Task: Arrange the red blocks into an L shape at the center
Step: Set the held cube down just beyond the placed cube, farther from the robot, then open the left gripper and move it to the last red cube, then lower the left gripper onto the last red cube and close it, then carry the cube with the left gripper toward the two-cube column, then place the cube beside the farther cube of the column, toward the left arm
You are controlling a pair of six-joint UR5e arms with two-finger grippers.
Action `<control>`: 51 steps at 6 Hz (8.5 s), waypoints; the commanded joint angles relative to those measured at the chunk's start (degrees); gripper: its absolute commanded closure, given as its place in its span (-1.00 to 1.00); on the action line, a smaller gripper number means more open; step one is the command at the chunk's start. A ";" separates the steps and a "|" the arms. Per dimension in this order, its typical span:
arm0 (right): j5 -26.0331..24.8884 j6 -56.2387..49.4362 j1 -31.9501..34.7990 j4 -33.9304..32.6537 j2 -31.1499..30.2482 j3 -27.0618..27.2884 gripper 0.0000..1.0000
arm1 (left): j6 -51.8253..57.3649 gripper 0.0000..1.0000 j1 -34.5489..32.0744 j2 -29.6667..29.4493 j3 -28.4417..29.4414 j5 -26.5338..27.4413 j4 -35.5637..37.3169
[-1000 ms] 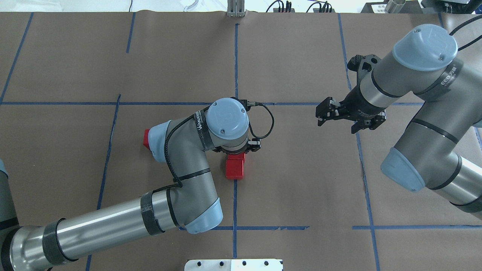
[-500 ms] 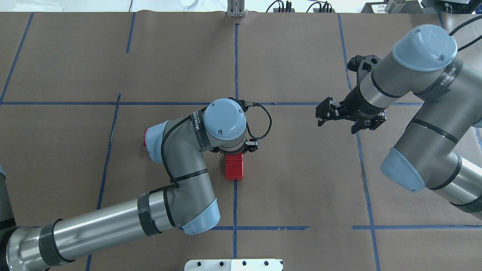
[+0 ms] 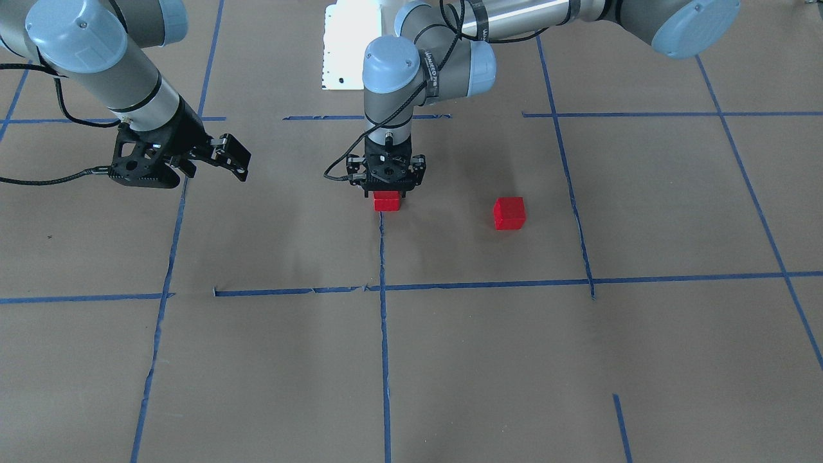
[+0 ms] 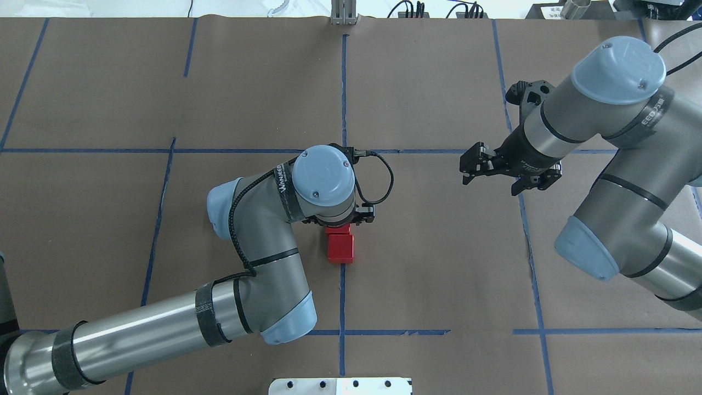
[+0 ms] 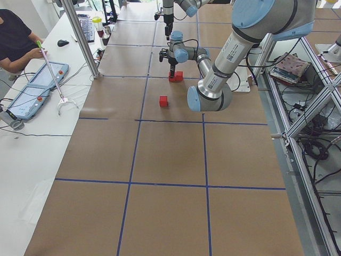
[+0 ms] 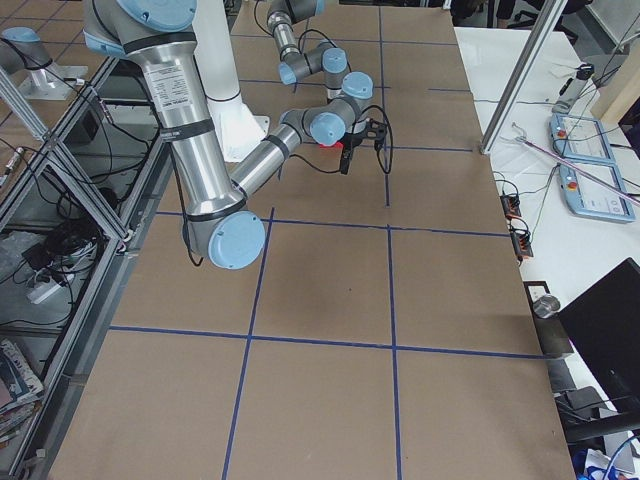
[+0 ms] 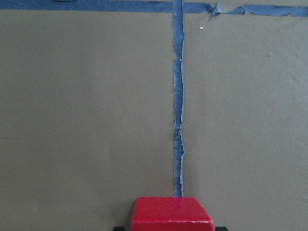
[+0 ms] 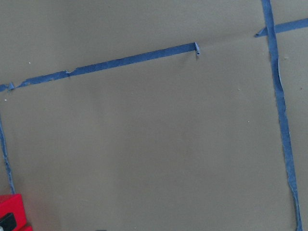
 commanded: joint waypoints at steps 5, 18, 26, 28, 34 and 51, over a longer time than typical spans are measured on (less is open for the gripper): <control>0.76 -0.09 0.17 0.00 -0.27 0.25 -1.00 | 7.07 -1.00 -6.28 10.05 -14.29 -0.66 3.94; 0.76 0.00 0.00 0.00 0.08 0.34 -1.00 | 12.48 -0.69 -12.72 20.03 -7.90 -14.46 -2.13; 1.90 0.00 0.00 0.09 0.08 0.52 -1.00 | -48.50 1.00 -10.43 13.09 -12.29 -9.10 3.75; 3.22 -0.78 0.17 0.09 -0.80 0.43 -1.00 | -64.60 0.99 -7.73 11.18 -11.26 -8.57 4.20; 3.40 -0.18 0.17 0.09 -1.24 2.10 -1.00 | -83.58 0.96 -4.19 4.22 -2.81 -6.46 4.64; 3.49 0.00 0.17 0.00 -1.59 2.19 -1.00 | -90.27 0.83 -1.91 4.30 -3.07 -6.46 2.70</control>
